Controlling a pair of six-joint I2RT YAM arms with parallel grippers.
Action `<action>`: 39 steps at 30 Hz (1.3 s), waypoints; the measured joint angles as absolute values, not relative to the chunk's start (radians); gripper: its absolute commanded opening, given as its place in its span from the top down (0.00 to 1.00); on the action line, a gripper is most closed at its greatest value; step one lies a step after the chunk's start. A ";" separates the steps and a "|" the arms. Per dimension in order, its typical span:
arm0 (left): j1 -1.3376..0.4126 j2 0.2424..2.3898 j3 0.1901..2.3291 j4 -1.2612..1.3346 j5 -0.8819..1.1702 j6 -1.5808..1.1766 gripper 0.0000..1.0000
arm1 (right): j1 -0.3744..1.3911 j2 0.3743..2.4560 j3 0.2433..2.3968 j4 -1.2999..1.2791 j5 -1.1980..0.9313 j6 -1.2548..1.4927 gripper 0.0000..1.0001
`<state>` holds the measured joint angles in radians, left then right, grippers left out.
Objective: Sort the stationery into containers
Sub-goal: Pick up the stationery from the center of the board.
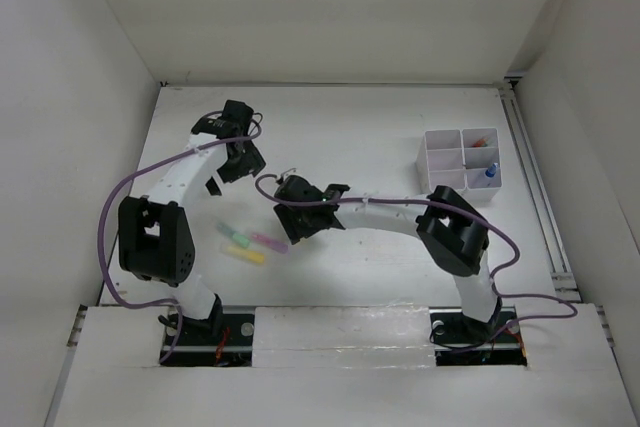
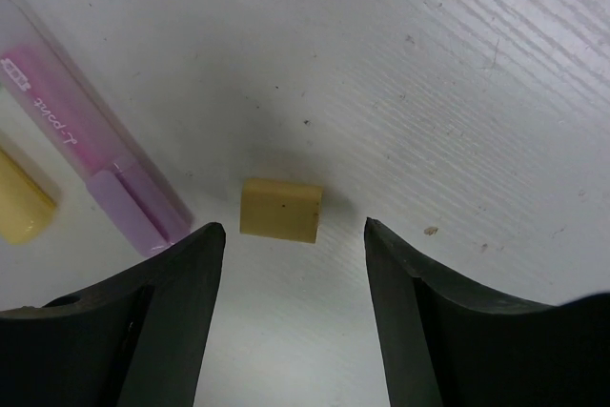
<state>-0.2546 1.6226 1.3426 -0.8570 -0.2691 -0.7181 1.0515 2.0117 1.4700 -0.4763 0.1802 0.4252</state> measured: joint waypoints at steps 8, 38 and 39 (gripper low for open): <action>-0.255 1.630 1.344 -0.855 -0.266 -0.714 0.00 | 1.056 2.051 1.473 -0.486 0.189 0.428 0.36; -0.255 1.637 1.344 -0.802 -0.218 -0.650 0.00 | 0.812 1.791 1.438 -0.578 0.191 0.471 0.94; -0.255 1.639 1.344 -0.801 -0.216 -0.648 0.00 | 0.764 1.756 1.450 -0.583 0.187 0.459 0.94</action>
<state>-0.2554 1.6394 1.3437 -0.8013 -0.2157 -0.6476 0.7639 1.7557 1.4502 -0.5835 0.1867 0.4591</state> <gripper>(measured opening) 0.993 0.403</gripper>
